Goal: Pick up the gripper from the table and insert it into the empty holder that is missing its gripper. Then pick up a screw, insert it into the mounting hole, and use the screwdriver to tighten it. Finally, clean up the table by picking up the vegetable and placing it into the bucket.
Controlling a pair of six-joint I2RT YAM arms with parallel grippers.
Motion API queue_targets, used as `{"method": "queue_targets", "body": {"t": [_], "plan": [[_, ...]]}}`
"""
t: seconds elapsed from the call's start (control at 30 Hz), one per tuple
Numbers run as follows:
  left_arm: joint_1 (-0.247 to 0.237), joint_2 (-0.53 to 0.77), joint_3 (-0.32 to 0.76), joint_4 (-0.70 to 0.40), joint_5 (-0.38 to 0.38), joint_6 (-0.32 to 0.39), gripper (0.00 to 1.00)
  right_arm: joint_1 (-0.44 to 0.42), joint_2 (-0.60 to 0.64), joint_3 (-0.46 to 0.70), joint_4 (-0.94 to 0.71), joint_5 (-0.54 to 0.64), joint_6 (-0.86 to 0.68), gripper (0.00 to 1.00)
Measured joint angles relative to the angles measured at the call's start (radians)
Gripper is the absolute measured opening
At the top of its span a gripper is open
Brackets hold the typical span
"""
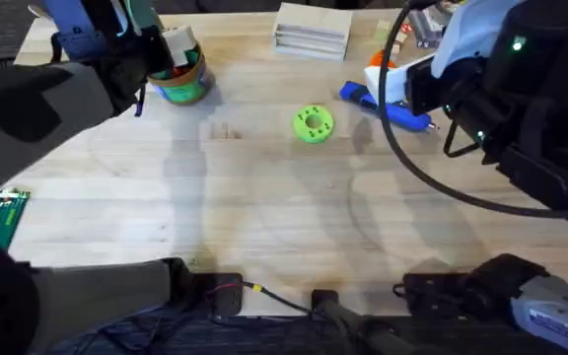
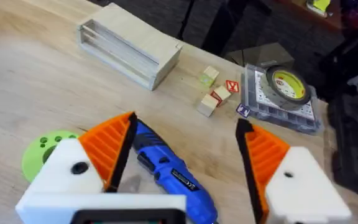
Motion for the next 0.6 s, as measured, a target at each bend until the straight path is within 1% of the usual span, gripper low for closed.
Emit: {"method": "queue_targets", "body": {"t": [0.1,0.2,0.3,0.37,0.43,0.5,0.6], "plan": [[-0.003,-0.040,0.000,-0.014,0.000,0.006,0.995,0.000,0.000,0.000,0.000,0.000,0.000,0.993],[-0.014,-0.124,0.000,-0.048,0.000,0.034,0.995,0.000,0.000,0.000,0.000,0.000,0.000,0.994],[-0.050,-0.233,0.000,-0.128,0.000,0.090,0.995,0.002,-0.001,0.000,0.000,0.000,0.000,0.993],[-0.089,-0.303,0.000,-0.204,-0.001,0.139,0.995,0.013,-0.008,0.000,-0.005,0.000,0.003,0.993],[-0.140,-0.373,0.000,-0.289,0.000,0.198,0.995,0.031,-0.030,0.000,-0.018,0.000,0.013,0.992],[-0.200,-0.441,0.000,-0.378,0.000,0.250,0.995,0.054,-0.068,0.000,-0.053,0.000,0.027,0.992],[-0.290,-0.535,0.000,-0.500,0.000,0.294,0.994,0.079,-0.124,0.000,-0.150,0.000,0.067,0.992]]}}
